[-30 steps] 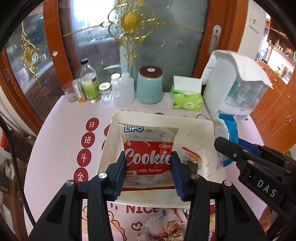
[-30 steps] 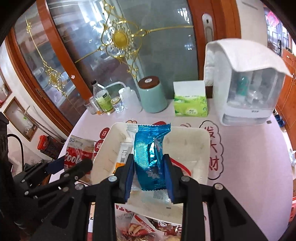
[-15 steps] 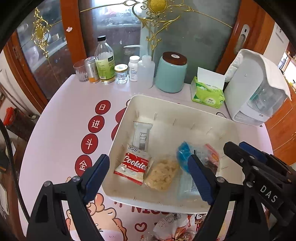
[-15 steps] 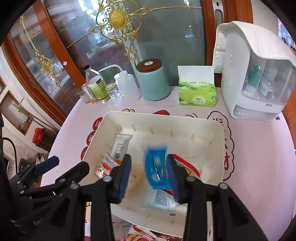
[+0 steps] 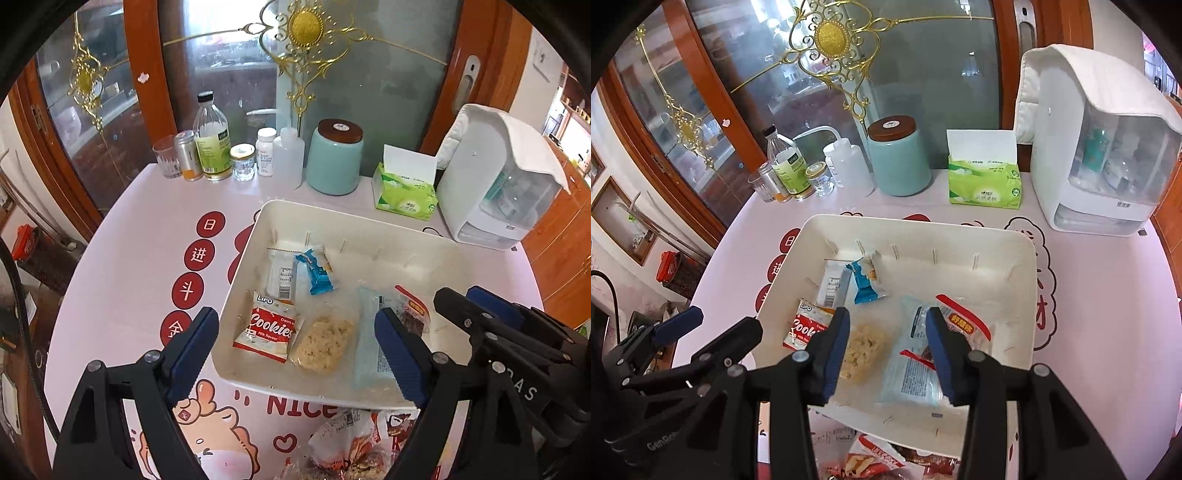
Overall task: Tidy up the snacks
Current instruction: 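Move both open tools back over the snack pile on the table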
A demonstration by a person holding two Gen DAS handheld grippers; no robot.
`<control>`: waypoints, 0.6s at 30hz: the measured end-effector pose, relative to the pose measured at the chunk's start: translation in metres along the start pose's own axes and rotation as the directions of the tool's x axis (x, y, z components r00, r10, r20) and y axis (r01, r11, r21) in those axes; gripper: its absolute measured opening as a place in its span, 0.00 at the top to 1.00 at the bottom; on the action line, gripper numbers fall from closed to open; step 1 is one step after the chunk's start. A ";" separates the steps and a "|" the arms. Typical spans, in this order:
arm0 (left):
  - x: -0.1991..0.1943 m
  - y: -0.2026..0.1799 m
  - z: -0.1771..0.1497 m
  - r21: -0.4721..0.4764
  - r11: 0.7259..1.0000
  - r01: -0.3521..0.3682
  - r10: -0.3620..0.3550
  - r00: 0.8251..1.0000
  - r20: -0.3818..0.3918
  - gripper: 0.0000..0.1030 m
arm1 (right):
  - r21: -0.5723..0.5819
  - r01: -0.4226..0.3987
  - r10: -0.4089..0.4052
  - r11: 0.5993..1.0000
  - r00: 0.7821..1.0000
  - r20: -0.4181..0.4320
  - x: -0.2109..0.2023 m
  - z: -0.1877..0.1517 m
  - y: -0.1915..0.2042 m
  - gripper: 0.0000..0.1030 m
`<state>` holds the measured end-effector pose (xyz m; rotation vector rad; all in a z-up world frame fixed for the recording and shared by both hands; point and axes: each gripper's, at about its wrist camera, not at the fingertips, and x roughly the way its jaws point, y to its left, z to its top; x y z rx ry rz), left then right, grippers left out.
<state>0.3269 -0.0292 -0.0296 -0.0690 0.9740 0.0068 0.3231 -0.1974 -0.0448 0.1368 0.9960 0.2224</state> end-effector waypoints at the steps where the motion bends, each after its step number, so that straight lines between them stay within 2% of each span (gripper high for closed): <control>1: -0.005 0.000 -0.002 0.004 1.000 0.000 0.000 1.000 0.005 0.17 | -0.002 0.002 -0.002 1.000 1.000 0.003 -0.003 -0.002 0.001 0.58; 9: -0.053 0.002 -0.013 0.042 0.999 0.019 -0.021 0.998 0.066 0.17 | 0.004 0.011 -0.011 1.000 0.999 0.036 -0.038 -0.017 0.009 0.58; 18: -0.118 0.008 -0.041 0.098 0.990 0.103 -0.115 0.985 0.126 0.17 | 0.047 0.025 -0.029 0.999 0.995 0.093 -0.096 -0.048 0.021 0.58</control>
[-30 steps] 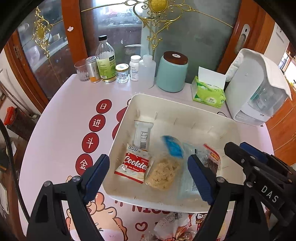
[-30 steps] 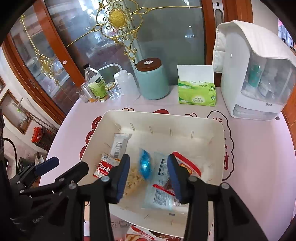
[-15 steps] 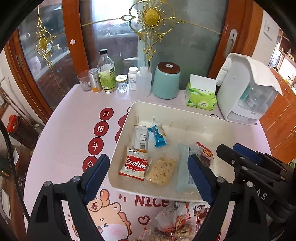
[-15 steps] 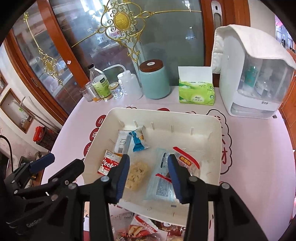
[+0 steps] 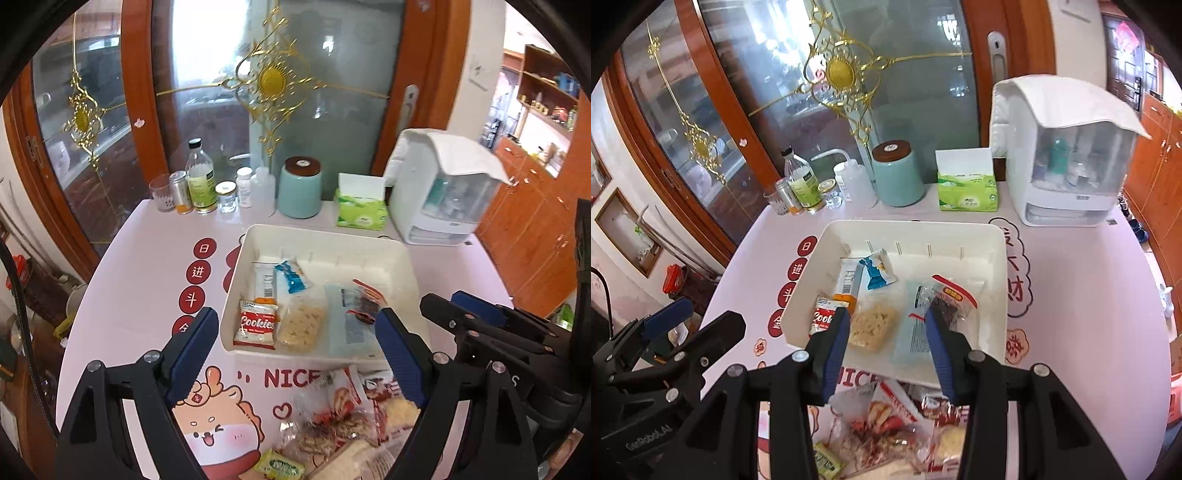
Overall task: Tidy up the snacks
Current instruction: 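Move both open tools back over the snack pile on the table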
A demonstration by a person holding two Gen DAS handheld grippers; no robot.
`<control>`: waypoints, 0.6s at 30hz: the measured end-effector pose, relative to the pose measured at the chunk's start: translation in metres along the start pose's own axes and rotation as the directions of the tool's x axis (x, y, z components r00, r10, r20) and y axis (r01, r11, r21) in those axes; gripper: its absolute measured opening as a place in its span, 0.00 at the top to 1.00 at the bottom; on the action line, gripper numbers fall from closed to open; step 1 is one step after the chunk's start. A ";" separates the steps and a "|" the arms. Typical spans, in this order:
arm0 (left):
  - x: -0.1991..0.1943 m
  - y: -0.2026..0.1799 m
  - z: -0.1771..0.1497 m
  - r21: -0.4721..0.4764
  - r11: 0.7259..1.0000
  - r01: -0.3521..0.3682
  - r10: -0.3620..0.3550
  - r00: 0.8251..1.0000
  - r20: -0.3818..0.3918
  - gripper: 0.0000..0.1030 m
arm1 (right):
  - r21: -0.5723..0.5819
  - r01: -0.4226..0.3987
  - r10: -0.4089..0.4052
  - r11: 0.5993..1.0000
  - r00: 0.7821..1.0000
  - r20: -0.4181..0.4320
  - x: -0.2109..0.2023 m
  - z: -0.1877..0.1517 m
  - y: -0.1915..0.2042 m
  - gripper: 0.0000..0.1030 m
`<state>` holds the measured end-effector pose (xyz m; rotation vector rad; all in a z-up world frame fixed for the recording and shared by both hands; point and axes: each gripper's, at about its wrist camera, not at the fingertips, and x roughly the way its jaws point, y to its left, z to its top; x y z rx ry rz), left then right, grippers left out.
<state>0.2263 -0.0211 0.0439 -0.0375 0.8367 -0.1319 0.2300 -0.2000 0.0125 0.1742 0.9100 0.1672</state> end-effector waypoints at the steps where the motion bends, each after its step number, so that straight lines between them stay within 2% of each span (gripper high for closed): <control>1: -0.006 0.001 -0.002 0.006 1.000 0.009 -0.009 1.000 0.005 0.16 | 0.005 0.003 -0.003 1.000 1.000 0.006 -0.006 -0.003 0.001 0.58; 5: -0.035 0.003 -0.017 0.035 0.998 0.047 -0.047 0.999 0.026 0.14 | 0.033 0.010 -0.010 0.999 1.000 0.024 -0.032 -0.024 0.008 0.57; 10: -0.062 0.009 -0.040 0.077 0.994 0.072 -0.075 0.996 0.041 0.13 | 0.052 0.024 -0.027 0.998 0.999 0.043 -0.057 -0.055 0.018 0.51; 18: -0.075 0.019 -0.083 0.104 0.986 0.127 -0.128 0.992 0.008 0.12 | 0.085 0.063 -0.067 0.994 0.997 0.044 -0.086 -0.109 0.024 0.45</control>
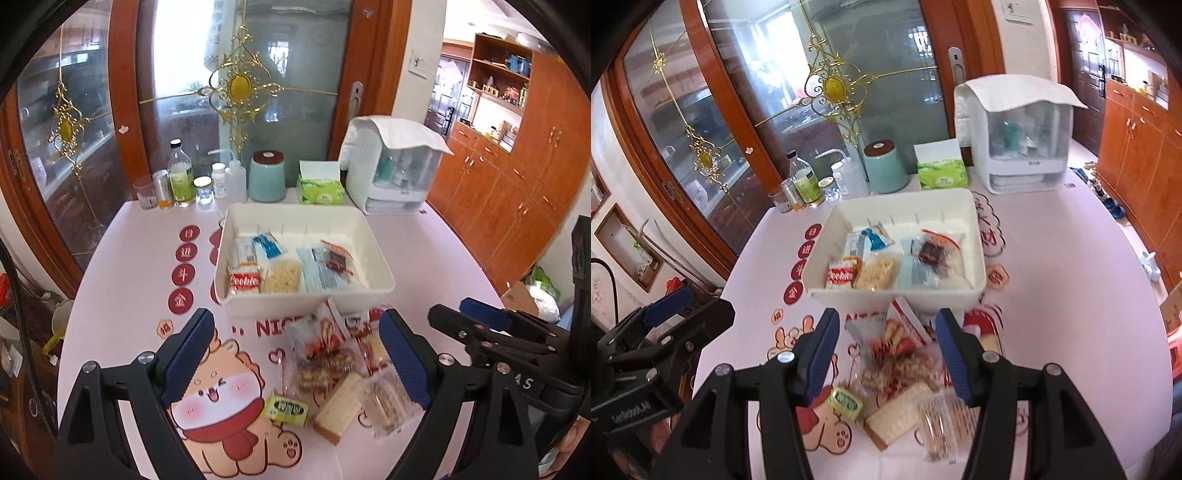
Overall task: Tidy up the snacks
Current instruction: 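Move both open tools back over the snack pile on the table, then grasp the green-wrapped pack with left tool while right tool grasps the clear printed bag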
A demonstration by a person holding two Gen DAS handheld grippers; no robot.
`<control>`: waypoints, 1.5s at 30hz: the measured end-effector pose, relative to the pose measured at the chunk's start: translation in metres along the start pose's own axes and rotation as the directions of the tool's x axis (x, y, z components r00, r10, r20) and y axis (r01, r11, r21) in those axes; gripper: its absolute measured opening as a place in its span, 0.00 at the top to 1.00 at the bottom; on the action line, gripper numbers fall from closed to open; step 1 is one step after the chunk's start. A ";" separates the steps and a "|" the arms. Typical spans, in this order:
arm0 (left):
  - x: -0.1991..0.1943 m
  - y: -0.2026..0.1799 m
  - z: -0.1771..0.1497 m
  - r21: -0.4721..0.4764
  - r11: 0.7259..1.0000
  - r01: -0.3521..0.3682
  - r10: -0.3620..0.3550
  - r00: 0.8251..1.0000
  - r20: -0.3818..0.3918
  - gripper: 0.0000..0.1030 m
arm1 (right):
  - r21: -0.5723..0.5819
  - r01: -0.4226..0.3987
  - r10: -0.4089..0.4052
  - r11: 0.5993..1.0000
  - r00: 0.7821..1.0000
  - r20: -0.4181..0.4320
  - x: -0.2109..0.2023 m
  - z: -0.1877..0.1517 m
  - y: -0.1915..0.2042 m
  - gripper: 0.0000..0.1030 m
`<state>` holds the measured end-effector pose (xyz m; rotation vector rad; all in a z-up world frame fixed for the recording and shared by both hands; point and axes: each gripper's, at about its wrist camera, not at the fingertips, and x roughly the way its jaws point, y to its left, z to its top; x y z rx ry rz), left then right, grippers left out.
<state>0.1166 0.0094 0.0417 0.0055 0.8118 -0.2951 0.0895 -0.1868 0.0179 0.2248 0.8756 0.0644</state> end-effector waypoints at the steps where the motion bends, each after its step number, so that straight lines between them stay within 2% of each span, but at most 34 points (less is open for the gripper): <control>1: 0.000 0.001 -0.006 0.003 1.000 0.004 -0.003 1.000 -0.005 0.12 | 0.001 0.008 -0.008 1.000 1.000 -0.001 -0.002 -0.006 -0.001 0.45; 8: 0.018 0.004 -0.044 0.019 1.000 0.023 -0.022 0.997 -0.075 0.12 | 0.010 0.057 -0.056 0.998 0.998 -0.040 -0.004 -0.051 -0.015 0.44; 16: 0.056 0.006 -0.081 0.052 0.998 -0.023 0.030 0.987 -0.155 0.12 | 0.068 0.094 -0.086 0.993 0.990 -0.113 0.011 -0.092 -0.044 0.44; 21: 0.087 0.012 -0.109 0.060 0.998 -0.026 0.039 0.969 -0.243 0.12 | 0.064 0.112 -0.099 0.992 0.979 -0.178 0.033 -0.117 -0.056 0.44; 28: 0.133 0.024 -0.145 0.031 0.999 -0.020 0.030 0.928 -0.371 0.12 | 0.010 0.087 -0.080 0.996 0.952 -0.297 0.078 -0.154 -0.055 0.44; 33: 0.157 0.027 -0.155 0.013 0.999 -0.032 0.035 0.907 -0.419 0.12 | 0.001 0.082 -0.077 0.997 0.935 -0.346 0.104 -0.166 -0.058 0.44; 39: 0.183 0.025 -0.160 -0.014 0.999 -0.035 0.024 0.887 -0.461 0.12 | -0.049 0.118 -0.127 0.992 0.934 -0.335 0.121 -0.163 -0.062 0.31; 43: 0.197 0.021 -0.162 -0.013 0.999 -0.042 0.030 0.877 -0.479 0.12 | -0.067 0.135 -0.151 0.989 0.915 -0.374 0.138 -0.164 -0.068 0.28; 45: 0.204 0.020 -0.164 -0.015 0.999 -0.051 0.037 0.871 -0.490 0.12 | -0.081 0.136 -0.156 0.987 0.914 -0.375 0.142 -0.164 -0.071 0.27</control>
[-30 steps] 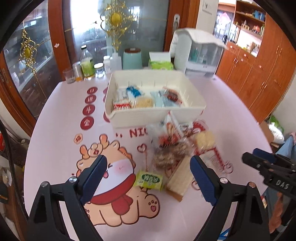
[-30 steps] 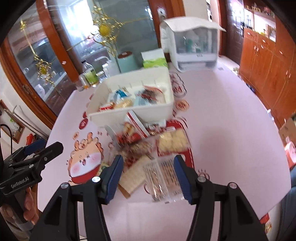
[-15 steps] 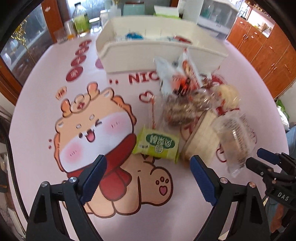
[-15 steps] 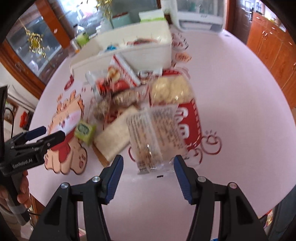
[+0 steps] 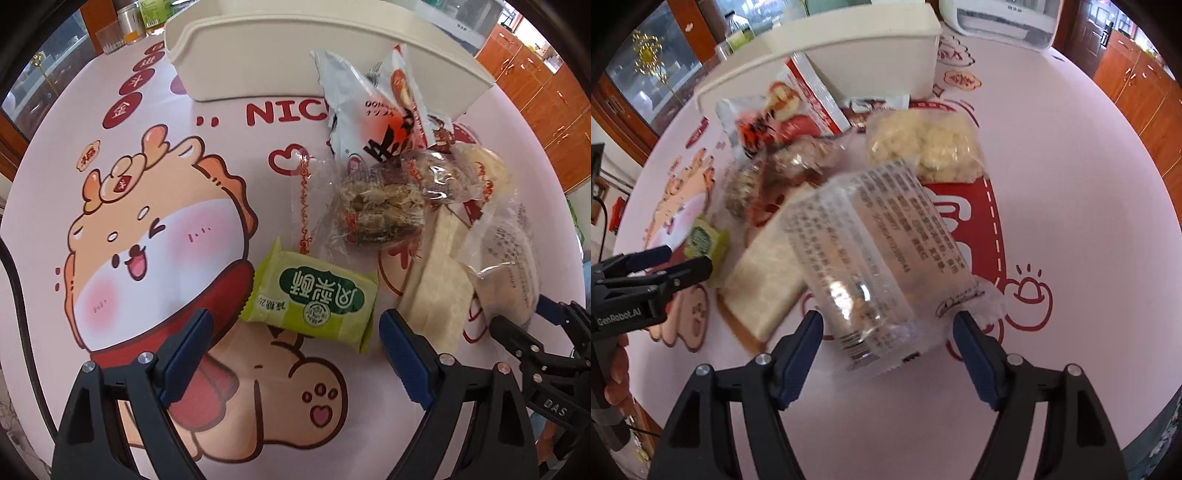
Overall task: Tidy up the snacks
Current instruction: 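Grasp the green-wrapped pack with left tool while right tool grasps the clear printed bag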
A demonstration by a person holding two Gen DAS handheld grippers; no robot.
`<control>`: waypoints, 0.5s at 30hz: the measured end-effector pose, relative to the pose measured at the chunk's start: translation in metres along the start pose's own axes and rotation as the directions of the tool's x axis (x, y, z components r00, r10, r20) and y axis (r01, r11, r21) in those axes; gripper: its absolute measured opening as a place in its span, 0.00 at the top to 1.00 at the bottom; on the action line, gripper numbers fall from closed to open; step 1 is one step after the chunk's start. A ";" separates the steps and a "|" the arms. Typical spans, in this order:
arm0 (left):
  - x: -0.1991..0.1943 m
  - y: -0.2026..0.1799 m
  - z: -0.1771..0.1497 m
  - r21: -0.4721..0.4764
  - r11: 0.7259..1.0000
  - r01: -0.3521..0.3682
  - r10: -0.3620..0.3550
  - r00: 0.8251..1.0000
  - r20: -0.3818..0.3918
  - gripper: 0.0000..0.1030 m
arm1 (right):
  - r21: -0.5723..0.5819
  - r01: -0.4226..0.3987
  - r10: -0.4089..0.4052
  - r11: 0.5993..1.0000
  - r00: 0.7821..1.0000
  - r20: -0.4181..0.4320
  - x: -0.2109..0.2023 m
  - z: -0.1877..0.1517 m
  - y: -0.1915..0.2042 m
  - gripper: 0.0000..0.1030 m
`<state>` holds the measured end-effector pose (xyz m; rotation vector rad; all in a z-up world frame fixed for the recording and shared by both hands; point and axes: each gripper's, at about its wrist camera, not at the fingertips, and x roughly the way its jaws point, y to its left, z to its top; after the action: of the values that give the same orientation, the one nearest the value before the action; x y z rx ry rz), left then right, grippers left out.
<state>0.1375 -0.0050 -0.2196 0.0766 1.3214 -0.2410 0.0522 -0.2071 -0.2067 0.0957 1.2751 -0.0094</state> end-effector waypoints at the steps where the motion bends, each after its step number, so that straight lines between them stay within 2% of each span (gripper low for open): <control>1: 0.003 -0.001 0.001 -0.003 1.000 -0.004 0.004 1.000 -0.005 0.12 | -0.014 0.005 -0.005 1.000 1.000 0.007 0.000 0.000 -0.001 0.27; 8: 0.011 -0.010 0.009 0.007 0.999 -0.050 0.050 0.999 0.016 0.12 | -0.141 0.086 -0.080 0.986 0.996 0.048 -0.003 0.008 0.005 0.26; 15: 0.015 -0.016 0.012 0.012 0.997 -0.078 0.078 0.997 0.014 0.12 | -0.284 0.183 -0.165 0.941 0.982 0.087 0.004 0.010 0.017 0.23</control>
<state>0.1490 -0.0251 -0.2297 0.1370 1.3011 -0.1834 0.0637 -0.1904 -0.2066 -0.2705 1.2068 0.0230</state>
